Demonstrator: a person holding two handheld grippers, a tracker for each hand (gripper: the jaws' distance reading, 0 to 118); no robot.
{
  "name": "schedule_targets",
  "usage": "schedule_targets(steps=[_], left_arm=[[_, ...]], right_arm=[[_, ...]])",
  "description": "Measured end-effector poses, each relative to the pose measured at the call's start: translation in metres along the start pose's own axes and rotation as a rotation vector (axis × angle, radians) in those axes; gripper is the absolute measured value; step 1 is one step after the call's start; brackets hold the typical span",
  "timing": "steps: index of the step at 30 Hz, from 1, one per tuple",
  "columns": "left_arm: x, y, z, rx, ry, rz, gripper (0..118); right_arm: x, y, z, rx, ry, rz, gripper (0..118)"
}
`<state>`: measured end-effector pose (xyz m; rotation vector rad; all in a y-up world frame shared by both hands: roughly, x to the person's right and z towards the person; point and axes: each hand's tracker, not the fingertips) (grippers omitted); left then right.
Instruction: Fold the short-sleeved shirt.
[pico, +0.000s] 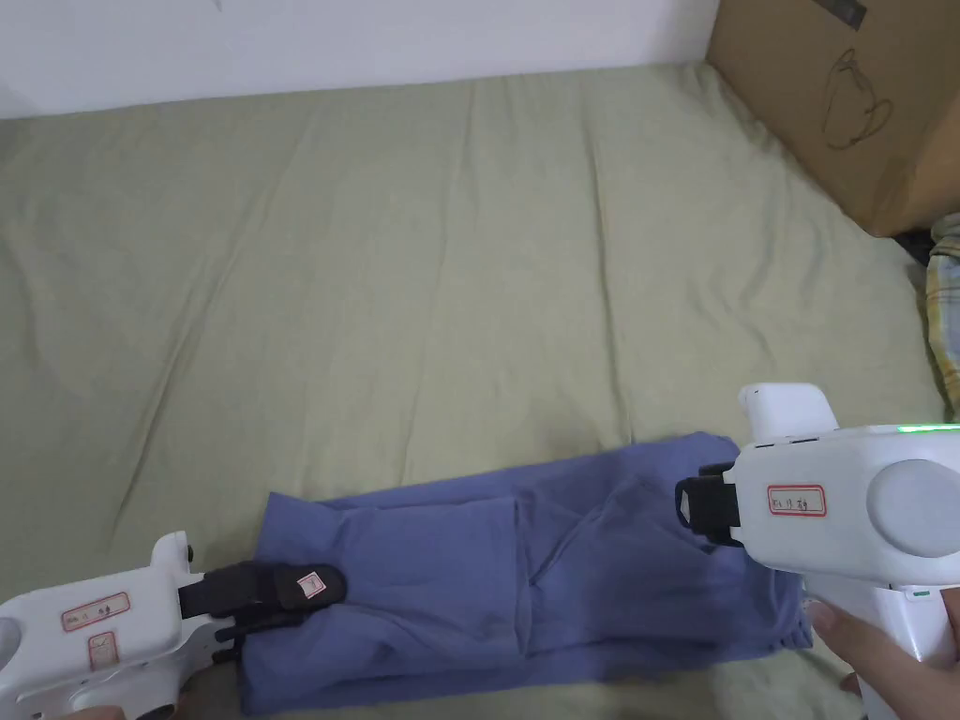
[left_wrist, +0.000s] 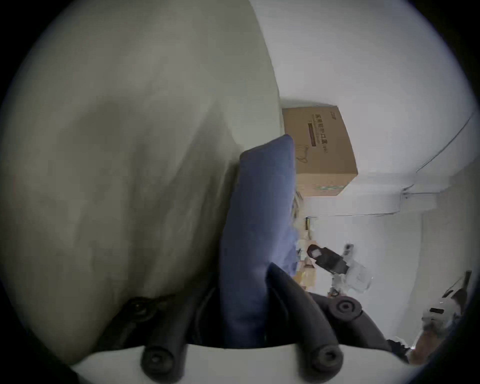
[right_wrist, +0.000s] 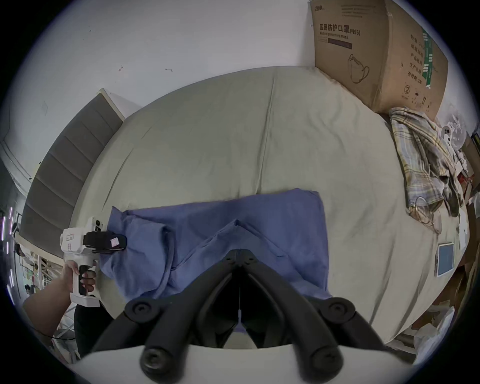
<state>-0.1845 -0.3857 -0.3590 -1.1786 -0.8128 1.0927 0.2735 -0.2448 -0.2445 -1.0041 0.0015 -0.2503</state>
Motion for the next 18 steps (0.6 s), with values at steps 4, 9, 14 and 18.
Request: schedule_targets(steps=[4,9,14,18], left_arm=[[0.048,-0.015,0.004,0.044,0.244,-0.211,6],[0.114,-0.041,0.048,0.146,0.535,-0.364,6],[0.139,-0.049,0.083,0.198,0.961,-0.528,6],[0.147,-0.05,0.07,0.198,0.928,-0.484,6]], right_arm=[[-0.008,-0.001,0.003,-0.004,0.015,0.015,1],[-0.015,0.002,0.015,0.029,0.037,0.025,1],[-0.024,0.002,0.024,0.056,0.063,0.041,1],[-0.026,-0.001,0.026,0.062,0.084,0.041,1]])
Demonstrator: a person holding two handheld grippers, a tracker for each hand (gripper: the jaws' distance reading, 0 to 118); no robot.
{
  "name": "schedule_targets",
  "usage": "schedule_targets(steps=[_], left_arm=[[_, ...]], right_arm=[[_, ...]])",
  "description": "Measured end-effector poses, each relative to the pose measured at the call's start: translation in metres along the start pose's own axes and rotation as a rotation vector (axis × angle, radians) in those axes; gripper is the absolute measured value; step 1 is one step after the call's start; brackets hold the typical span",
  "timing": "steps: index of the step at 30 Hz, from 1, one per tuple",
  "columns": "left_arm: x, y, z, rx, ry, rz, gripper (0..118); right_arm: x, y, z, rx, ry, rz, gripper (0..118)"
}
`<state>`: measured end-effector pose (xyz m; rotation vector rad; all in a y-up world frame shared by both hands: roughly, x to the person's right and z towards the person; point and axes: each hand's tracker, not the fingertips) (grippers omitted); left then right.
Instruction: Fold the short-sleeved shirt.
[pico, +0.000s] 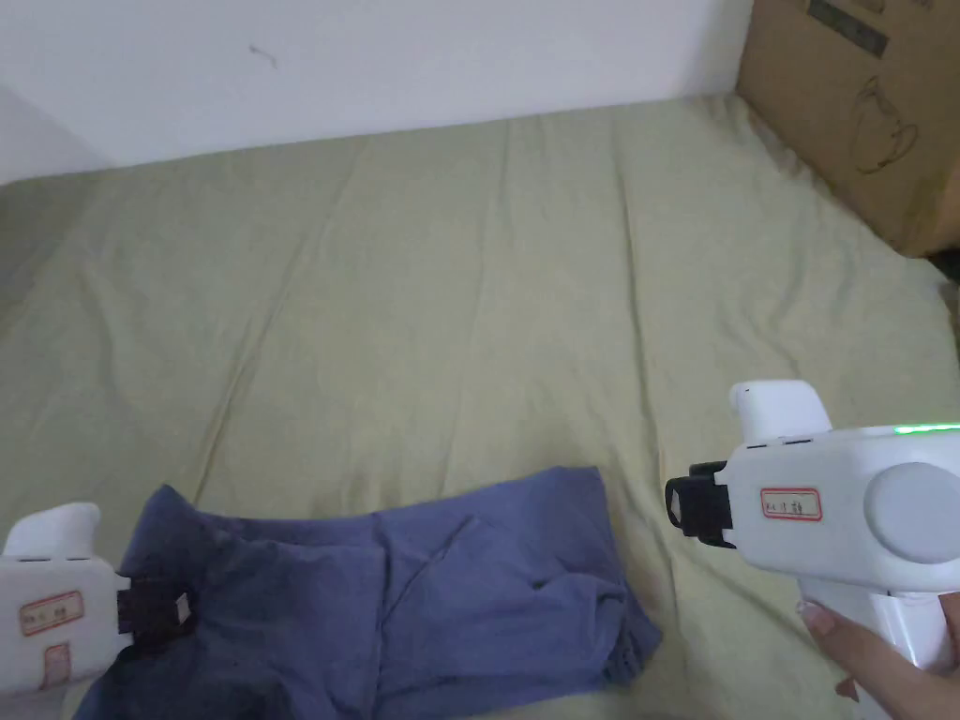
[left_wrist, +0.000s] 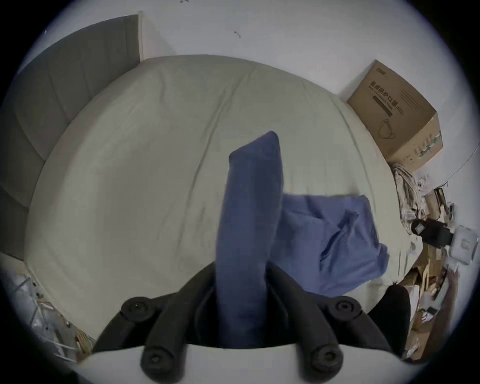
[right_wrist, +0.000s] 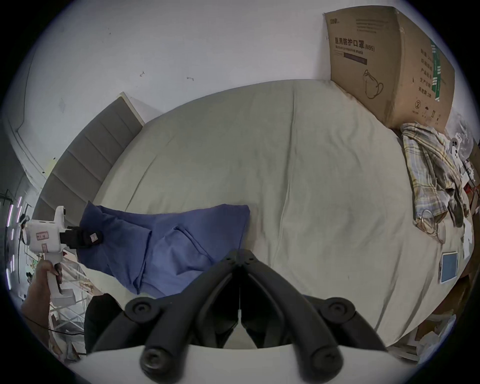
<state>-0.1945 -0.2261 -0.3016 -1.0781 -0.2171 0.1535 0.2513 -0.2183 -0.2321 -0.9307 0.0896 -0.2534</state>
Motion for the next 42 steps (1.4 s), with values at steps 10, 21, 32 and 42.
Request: schedule_targets(steps=[10,21,32,42], left_arm=[[0.136,0.02,-0.061,-0.133,-0.426,0.014,7],[0.173,0.013,-0.101,-0.182,-0.668,0.094,118],[0.192,-0.005,-0.081,-0.159,-0.588,-0.125,1],[0.247,-0.04,-0.188,-0.514,-0.59,-0.068,1]], right_arm=[[0.023,-0.005,0.008,0.005,-0.02,-0.036,1],[0.036,-0.003,0.019,0.033,-0.022,-0.081,1],[0.04,-0.005,0.02,0.066,0.001,-0.117,1],[0.059,-0.017,0.029,0.04,-0.028,-0.123,1]])
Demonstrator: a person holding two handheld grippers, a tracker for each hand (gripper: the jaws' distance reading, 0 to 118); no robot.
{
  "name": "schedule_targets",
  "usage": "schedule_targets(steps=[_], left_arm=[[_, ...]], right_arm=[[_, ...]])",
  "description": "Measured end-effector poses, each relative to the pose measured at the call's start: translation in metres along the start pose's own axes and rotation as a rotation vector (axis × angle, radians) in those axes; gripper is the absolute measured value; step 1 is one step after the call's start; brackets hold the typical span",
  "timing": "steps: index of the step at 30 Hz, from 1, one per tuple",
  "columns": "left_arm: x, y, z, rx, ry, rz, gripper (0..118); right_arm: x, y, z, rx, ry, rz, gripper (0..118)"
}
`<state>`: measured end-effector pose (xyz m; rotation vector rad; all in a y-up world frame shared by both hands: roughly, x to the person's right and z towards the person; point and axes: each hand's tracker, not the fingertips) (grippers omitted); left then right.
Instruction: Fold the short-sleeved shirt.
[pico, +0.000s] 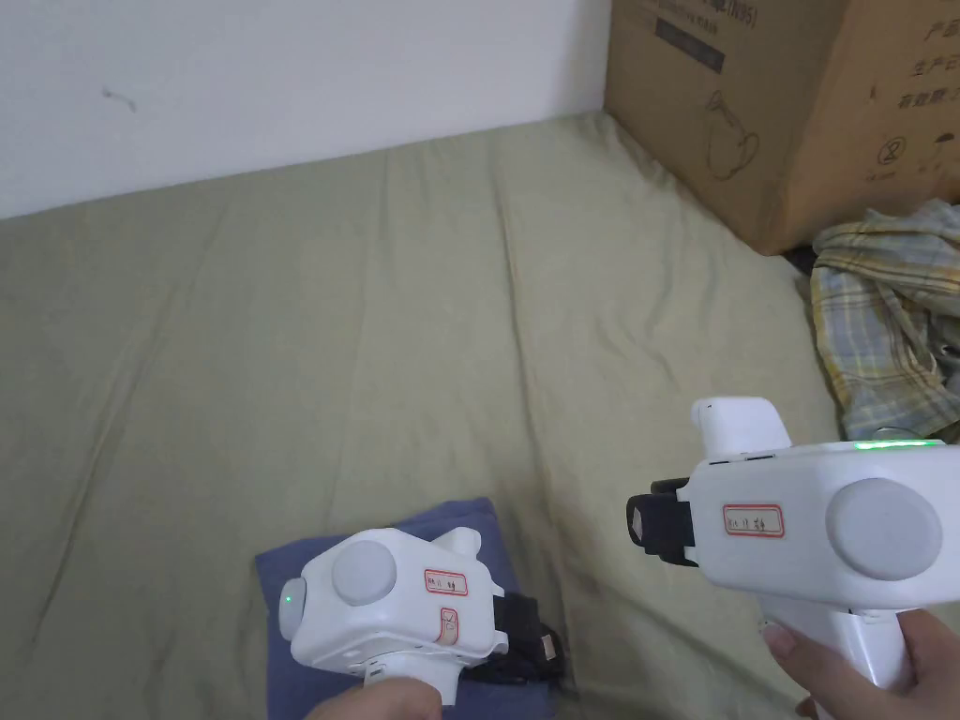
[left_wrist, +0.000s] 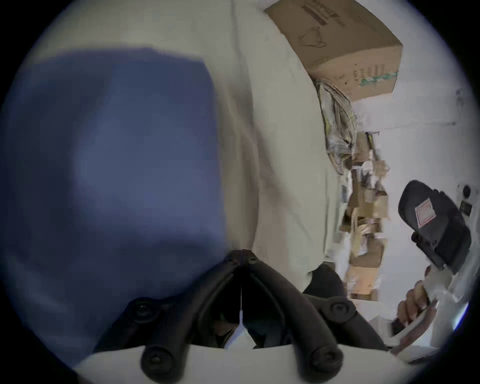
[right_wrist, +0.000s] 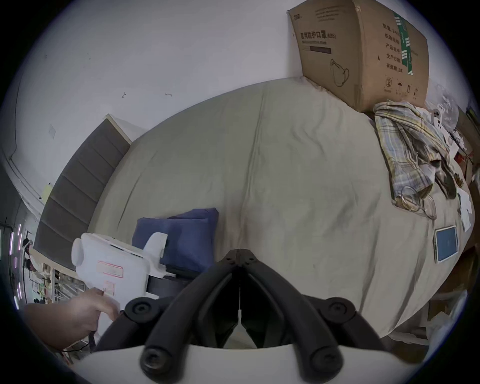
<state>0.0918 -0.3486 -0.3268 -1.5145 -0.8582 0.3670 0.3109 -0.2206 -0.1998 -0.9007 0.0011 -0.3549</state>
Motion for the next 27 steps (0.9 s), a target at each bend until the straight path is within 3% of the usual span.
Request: schedule_targets(steps=[4,7,12,16,20,24,27], left_arm=[[0.022,-0.01,0.02,0.086,0.042,-0.15,1],[0.035,-0.024,0.075,0.238,0.021,-0.242,1],[0.015,-0.056,0.185,0.488,0.087,-0.246,1],[-0.016,-0.084,0.237,0.589,0.166,-0.152,1],[-0.053,-0.108,0.256,0.638,0.159,-0.021,1],[-0.082,-0.119,0.251,0.64,0.159,0.101,1],[-0.106,-0.116,0.24,0.603,0.073,0.178,1]], right_arm=[[0.009,-0.002,0.006,-0.005,-0.001,-0.034,1],[0.014,0.0,0.017,0.012,-0.022,-0.035,1],[0.018,0.008,0.029,0.059,-0.047,-0.04,1],[0.0,0.013,0.008,0.037,0.147,-0.044,1],[-0.035,0.016,-0.051,-0.131,0.428,-0.065,1],[-0.058,0.014,-0.118,-0.32,0.528,-0.054,1],[-0.046,0.012,-0.155,-0.386,0.535,-0.083,1]])
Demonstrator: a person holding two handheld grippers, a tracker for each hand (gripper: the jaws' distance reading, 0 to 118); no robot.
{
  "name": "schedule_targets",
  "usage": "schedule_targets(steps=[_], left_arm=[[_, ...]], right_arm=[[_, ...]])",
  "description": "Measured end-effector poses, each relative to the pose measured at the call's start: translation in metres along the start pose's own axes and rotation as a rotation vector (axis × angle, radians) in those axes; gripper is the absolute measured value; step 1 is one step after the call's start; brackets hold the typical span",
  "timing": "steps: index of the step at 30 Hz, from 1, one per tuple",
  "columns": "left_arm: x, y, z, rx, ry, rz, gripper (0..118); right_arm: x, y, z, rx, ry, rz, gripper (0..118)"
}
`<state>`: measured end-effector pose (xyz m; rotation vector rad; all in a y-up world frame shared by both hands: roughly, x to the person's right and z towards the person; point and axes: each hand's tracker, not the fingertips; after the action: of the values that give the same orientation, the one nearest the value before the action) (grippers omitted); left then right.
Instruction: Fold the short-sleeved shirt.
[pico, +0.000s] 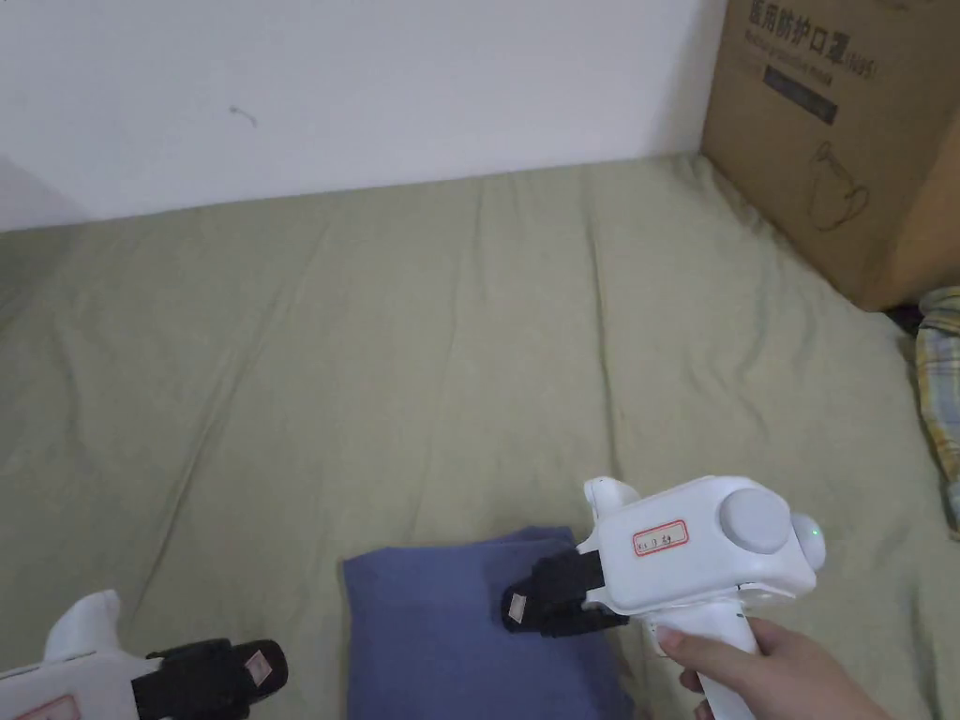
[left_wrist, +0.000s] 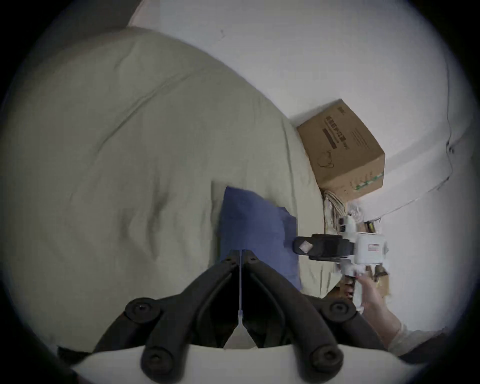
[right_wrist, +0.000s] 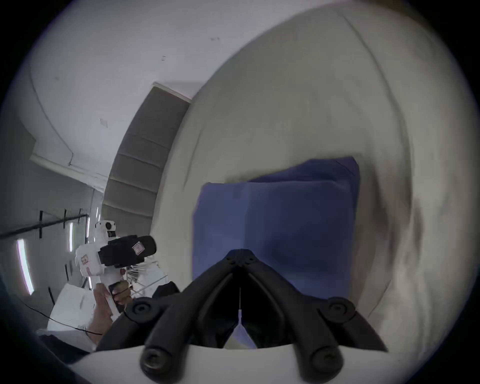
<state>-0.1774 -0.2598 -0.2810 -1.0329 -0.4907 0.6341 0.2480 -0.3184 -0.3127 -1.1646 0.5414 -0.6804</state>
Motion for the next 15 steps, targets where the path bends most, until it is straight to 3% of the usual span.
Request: schedule_targets(steps=[2,6,8,9,11,13,15], left_arm=[[-0.009,0.001,-0.01,-0.013,-0.012,0.03,1],[-0.029,0.008,-0.036,-0.061,-0.123,0.086,1],[-0.036,0.012,-0.05,-0.09,-0.216,0.101,11],[-0.038,0.015,-0.058,-0.096,-0.236,0.107,25],[-0.045,0.021,-0.073,-0.112,-0.235,0.118,78],[-0.052,0.024,-0.087,-0.147,-0.252,0.128,118],[-0.059,0.028,-0.097,-0.159,-0.28,0.135,118]], right_arm=[[0.023,0.004,-0.001,0.003,-0.052,-0.052,1],[0.057,0.004,0.013,-0.017,-0.027,-0.092,1],[0.067,0.002,0.022,-0.01,-0.021,-0.105,1],[0.069,0.0,0.025,-0.006,-0.019,-0.109,1],[0.075,-0.002,0.026,-0.002,-0.011,-0.124,1],[0.078,-0.004,0.023,0.004,0.015,-0.147,1],[0.08,-0.005,0.02,0.004,0.017,-0.151,1]])
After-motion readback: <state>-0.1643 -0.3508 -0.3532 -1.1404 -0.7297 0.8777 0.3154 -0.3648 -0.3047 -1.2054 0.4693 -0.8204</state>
